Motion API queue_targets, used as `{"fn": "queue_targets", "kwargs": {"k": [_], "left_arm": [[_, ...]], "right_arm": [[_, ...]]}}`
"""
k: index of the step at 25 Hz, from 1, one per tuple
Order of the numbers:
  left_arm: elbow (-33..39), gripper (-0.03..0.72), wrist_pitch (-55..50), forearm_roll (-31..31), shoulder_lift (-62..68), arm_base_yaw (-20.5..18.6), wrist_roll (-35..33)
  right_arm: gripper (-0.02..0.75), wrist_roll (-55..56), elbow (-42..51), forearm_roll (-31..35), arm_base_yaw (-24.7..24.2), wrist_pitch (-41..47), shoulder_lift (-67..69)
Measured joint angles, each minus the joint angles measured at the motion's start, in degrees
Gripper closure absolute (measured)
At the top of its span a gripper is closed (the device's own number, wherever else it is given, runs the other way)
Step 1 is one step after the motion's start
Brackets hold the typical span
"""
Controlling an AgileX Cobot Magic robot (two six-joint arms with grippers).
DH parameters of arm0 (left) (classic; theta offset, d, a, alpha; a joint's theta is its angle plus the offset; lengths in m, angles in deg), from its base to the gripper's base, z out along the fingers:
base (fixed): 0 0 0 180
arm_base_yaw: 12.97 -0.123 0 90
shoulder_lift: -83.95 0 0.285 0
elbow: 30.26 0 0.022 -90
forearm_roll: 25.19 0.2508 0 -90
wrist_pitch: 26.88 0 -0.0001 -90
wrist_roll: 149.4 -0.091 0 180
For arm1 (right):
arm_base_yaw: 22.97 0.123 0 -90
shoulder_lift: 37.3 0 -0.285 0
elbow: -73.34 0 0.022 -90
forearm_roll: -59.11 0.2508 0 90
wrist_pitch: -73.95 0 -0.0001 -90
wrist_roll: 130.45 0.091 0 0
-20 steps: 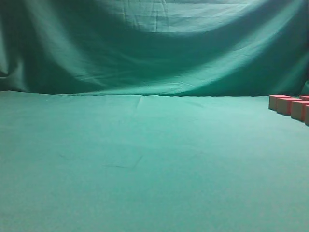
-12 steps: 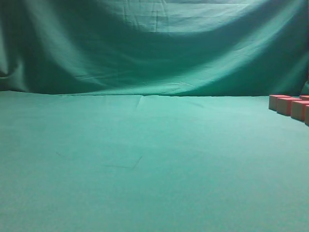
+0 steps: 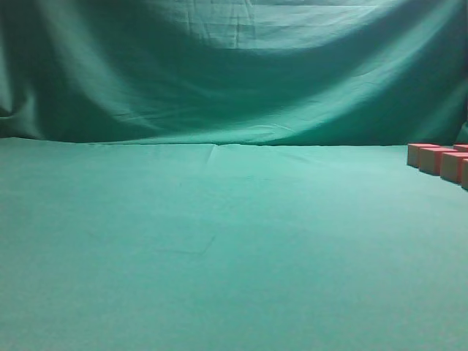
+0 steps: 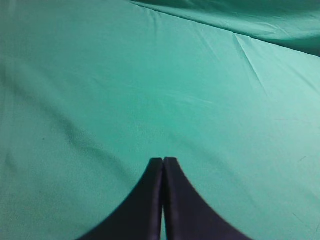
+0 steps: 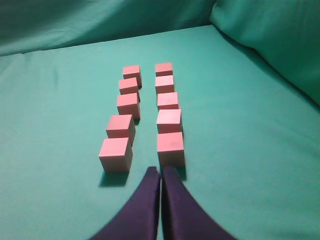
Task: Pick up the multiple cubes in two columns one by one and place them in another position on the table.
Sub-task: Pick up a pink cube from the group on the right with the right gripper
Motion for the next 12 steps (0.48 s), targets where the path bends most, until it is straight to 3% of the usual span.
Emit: {"fn": "queue_targets", "kwargs": {"k": [12], "left_arm": [[0.0, 0.688, 0.0, 0.0, 0.0, 0.0, 0.0]], "right_arm": [[0.738, 0.0, 0.0, 0.0, 0.0, -1.1, 0.0]]}}
